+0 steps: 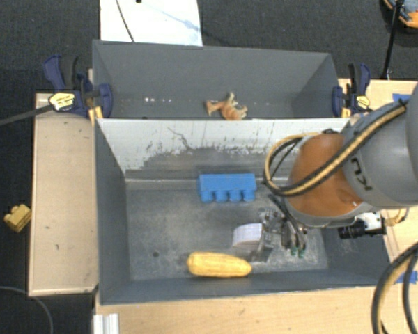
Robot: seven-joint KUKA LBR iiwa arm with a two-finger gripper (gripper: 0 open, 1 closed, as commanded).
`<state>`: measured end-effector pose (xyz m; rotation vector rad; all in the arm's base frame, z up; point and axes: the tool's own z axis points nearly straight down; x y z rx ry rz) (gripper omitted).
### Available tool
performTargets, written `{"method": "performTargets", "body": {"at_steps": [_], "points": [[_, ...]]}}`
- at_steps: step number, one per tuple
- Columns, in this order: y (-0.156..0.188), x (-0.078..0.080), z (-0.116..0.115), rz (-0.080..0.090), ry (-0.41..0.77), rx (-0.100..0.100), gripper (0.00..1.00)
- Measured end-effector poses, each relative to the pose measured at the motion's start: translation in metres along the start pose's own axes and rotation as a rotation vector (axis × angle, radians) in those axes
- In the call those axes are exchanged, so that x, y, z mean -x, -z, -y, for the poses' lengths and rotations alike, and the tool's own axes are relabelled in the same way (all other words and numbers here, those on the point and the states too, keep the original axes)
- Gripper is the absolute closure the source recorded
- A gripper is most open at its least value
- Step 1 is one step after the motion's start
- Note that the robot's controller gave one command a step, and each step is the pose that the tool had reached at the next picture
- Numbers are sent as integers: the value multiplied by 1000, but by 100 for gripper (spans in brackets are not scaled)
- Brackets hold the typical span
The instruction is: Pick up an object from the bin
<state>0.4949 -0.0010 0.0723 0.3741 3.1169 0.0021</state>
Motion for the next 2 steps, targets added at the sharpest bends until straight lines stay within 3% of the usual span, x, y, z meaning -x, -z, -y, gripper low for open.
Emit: {"method": "performTargets", "body": {"at_steps": [1, 2], "points": [[0, 0, 0, 0, 0, 0, 100], [95, 13, -23, 0, 10, -1, 100]]}}
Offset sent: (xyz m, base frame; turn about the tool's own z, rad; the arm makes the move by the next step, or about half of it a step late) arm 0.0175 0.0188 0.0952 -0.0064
